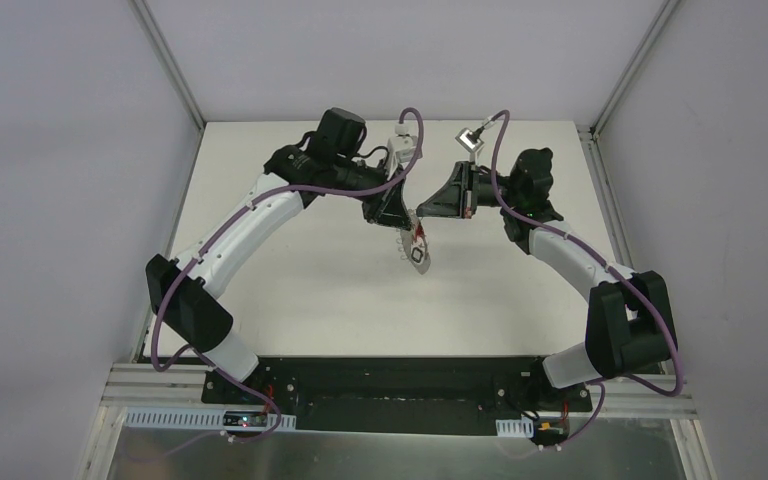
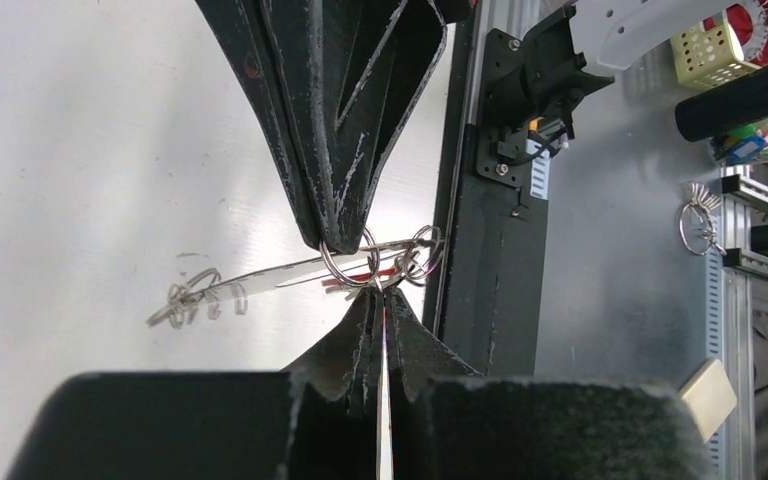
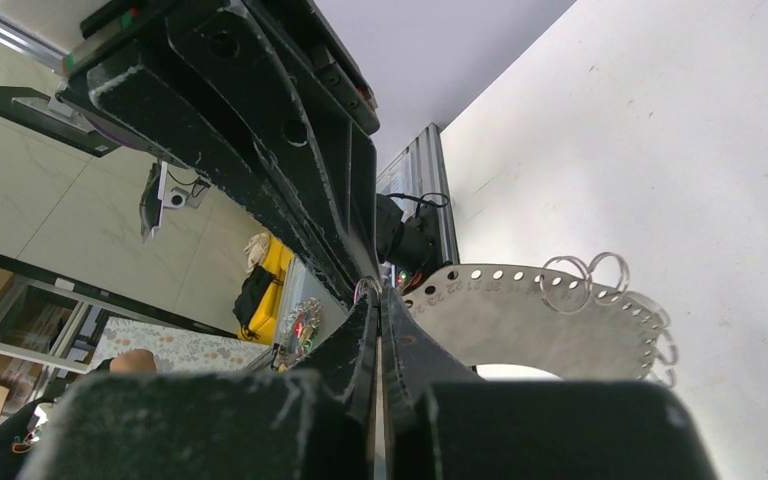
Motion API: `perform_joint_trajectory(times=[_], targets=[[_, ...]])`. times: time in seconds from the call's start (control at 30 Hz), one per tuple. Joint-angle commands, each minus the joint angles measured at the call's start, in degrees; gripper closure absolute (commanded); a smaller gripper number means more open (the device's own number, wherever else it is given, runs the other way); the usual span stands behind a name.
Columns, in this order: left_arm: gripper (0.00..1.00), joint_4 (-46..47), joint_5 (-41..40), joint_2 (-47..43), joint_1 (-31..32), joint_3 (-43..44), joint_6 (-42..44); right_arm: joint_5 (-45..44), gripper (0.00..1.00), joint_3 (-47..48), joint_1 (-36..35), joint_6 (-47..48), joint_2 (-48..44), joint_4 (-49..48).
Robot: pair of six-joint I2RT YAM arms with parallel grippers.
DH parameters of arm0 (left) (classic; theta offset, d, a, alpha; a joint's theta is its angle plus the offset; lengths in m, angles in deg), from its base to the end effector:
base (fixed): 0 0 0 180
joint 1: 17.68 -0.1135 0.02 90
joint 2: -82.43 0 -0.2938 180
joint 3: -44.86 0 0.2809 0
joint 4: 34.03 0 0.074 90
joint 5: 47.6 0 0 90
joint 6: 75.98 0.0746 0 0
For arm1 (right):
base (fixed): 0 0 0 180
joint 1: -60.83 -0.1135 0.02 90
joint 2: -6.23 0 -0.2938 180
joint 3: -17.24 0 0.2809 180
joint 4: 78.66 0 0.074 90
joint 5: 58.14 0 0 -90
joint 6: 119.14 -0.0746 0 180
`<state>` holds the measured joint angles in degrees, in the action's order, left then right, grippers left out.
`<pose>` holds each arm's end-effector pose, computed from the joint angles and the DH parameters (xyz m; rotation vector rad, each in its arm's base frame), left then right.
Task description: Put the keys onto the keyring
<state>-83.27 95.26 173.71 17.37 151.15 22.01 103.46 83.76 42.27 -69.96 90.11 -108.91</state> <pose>0.2903 -0.2763 0.4130 1.2752 1.7388 -1.2659 0.3110 0.1791 0.3436 -0.9010 1.4988 1.6183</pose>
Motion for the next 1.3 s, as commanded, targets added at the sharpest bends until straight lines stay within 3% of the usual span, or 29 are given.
perform_joint_trajectory(times=[0.0,0.07,0.27,0.5,1.27], targets=[[1.0,-1.83,-0.64,0.55,1.16,3.71,1.68,-1.89,1.0,2.4,0.46,1.79,-1.39,-0.53],[1.0,-1.92,-1.23,0.57,1.25,3.78,1.59,-1.98,1.0,2.32,0.53,1.88,-1.41,-0.48],[0.82,-4.09,-3.05,0.31,1.12,4.06,2.95,-0.6,1.0,2.45,1.0,2.58,-1.74,-0.7],[0.7,-3.12,-0.82,0.95,-0.29,4.57,0.14,1.74,1.0,1.15,1.1,2.72,-2.4,-3.32],[0.69,8.41,4.53,4.05,-2.62,2.44,-15.79,2.07,1.0,0.74,0.99,2.84,-2.81,-3.64]])
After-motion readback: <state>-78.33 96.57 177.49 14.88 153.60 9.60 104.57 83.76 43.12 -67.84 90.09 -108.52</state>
